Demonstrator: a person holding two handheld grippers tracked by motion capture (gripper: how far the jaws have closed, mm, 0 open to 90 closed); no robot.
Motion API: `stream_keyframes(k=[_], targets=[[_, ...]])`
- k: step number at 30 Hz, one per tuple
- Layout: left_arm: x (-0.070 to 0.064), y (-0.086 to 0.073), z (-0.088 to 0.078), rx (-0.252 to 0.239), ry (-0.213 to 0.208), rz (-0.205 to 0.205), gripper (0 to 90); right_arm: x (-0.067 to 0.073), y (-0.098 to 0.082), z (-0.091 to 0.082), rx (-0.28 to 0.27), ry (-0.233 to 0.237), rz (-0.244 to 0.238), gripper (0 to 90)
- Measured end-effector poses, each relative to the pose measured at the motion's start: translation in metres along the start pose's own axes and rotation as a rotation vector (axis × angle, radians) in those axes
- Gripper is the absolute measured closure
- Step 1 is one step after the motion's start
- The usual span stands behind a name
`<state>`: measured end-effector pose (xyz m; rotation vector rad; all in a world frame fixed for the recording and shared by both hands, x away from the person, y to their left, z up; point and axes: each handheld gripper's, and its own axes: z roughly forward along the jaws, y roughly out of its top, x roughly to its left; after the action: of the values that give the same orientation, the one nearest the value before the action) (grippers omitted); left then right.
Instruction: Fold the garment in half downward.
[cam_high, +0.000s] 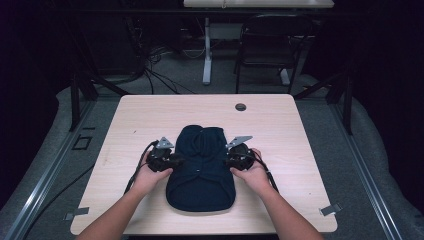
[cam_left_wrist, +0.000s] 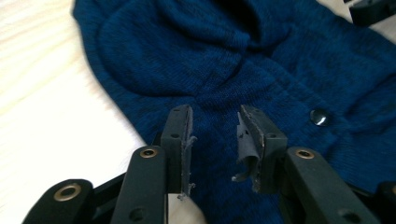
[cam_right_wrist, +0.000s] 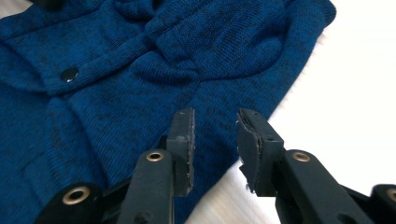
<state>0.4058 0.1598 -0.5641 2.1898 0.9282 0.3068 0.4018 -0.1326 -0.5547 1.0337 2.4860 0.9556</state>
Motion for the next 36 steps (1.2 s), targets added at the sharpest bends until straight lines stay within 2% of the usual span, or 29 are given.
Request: stream_keyframes(k=[2,4,7,11,17,30,32,36], targets=[[-0.001,0.000,0.004,0.011,0.004,0.008,65.2,0.000,0.000,0.003,0.004,-0.001,0.002,66.5],[-0.003,-0.002,0.009,0.042,0.006,0.024,66.0,0.000,-0.002,0.011,0.031,0.006,-0.014,66.8],[-0.004,-0.002,0.009,0.051,0.004,0.039,65.8,0.003,-0.004,0.014,0.050,0.005,-0.044,67.8],[-0.006,-0.004,0.007,0.056,-0.006,0.043,65.5,0.006,-0.006,0.013,0.054,0.014,-0.049,68.3],[-0.012,-0.013,0.001,0.051,-0.029,0.053,65.6,0.014,-0.010,0.007,0.074,0.020,-0.092,68.8],[-0.029,-0.027,-0.013,0.066,-0.071,0.064,65.5,0.035,-0.024,-0.007,0.088,0.058,-0.144,69.2],[-0.029,-0.026,-0.015,0.085,-0.086,0.064,65.5,0.037,-0.023,-0.010,0.107,0.056,-0.165,68.1],[-0.028,-0.017,-0.019,0.091,-0.070,0.078,63.8,0.038,-0.017,-0.016,0.112,0.058,-0.179,66.6]])
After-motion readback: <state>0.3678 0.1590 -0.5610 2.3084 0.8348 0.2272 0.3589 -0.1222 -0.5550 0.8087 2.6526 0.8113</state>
